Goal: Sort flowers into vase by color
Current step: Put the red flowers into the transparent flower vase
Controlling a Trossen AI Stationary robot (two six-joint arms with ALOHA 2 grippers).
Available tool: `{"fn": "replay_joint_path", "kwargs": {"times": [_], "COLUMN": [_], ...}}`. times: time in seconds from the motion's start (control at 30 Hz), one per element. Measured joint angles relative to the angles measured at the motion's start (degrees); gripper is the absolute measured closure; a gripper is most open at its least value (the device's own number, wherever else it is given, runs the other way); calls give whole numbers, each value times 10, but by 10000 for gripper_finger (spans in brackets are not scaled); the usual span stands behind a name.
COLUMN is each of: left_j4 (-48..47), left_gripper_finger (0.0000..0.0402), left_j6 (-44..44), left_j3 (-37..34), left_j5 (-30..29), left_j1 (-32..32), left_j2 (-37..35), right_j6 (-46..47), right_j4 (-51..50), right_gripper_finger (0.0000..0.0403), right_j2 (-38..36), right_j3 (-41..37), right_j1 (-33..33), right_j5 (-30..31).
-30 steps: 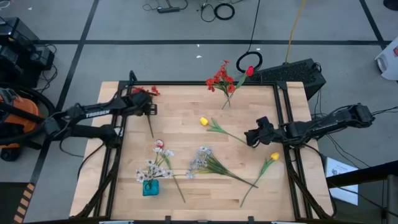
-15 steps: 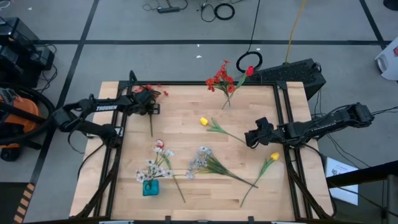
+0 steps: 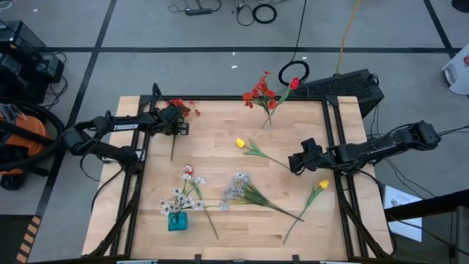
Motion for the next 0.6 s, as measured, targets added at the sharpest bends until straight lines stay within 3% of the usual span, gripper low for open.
{"fn": "replay_joint_path", "kwargs": {"times": [0.23,0.6], "left_j4": [-11,44], "left_gripper_finger": [394,396], "left_j6": [1,23], "left_j3": [-4,-4], "left_j5": [13,9], "left_j1": [-32,-135], "left_j2": [-35,-187], "right_j6": [-4,-4], "right_j4": [0,2], "right_gripper_finger": [255,255], "right_j2": [0,0], "right_j3": [0,0], "right_j1": [0,0], "right_j5": [0,14]}}
